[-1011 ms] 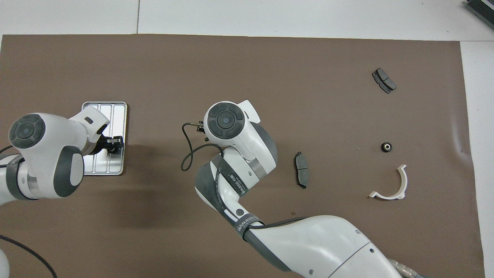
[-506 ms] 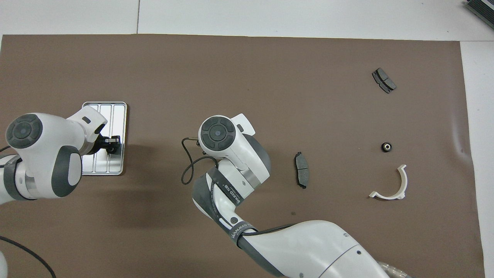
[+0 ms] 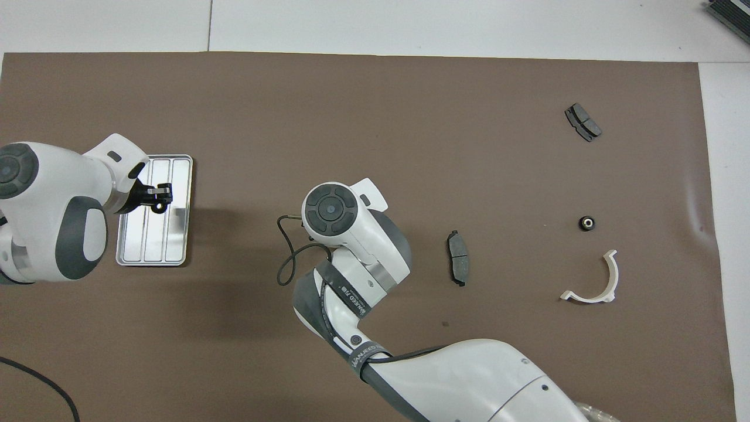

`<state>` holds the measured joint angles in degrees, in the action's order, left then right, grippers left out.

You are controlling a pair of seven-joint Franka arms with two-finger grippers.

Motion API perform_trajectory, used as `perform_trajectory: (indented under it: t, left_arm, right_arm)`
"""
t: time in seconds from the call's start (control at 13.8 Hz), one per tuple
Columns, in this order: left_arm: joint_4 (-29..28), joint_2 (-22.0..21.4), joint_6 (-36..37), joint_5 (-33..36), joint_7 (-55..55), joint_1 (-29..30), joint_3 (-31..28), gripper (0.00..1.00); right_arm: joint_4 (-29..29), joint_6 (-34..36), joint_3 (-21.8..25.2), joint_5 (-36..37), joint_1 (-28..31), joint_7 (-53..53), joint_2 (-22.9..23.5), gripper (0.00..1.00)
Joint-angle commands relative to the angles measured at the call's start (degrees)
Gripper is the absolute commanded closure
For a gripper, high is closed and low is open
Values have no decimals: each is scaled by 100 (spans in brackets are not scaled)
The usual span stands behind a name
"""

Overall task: Place bearing gear from tray to pile
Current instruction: 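Lift the gear with the right gripper while the left gripper grasps the last gear, then carry the gear toward the pile while the left gripper sets its gear mid-table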

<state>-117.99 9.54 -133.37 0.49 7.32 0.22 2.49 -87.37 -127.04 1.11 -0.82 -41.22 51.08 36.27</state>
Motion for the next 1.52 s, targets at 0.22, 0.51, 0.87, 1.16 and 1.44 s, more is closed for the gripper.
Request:
perform_trajectory:
  t: [0.22,0.51,0.87,1.16,1.44]
  left_arm:
    - [373,-31,312,39,1163,-705,-3,97]
    - [338,-31,57,39,2465,-1681,-3,96]
    - [198,-84,-49,13,3267,-2833,6,92]
    - [-48,-93,-49,4,3293,-3169,6,64]
    - [249,-23,91,4,3293,-3151,-3,39]
  right_arm:
    - [-236,22,73,55,122,-89,-427,100]
    - [-946,92,65,47,622,-614,-1173,100]
    - [-2581,-66,65,46,1431,-1950,-2299,100]
    - [-3311,-110,65,38,2063,-2996,-2730,100]
    - [-3892,-461,65,38,2618,-3858,-2942,100]
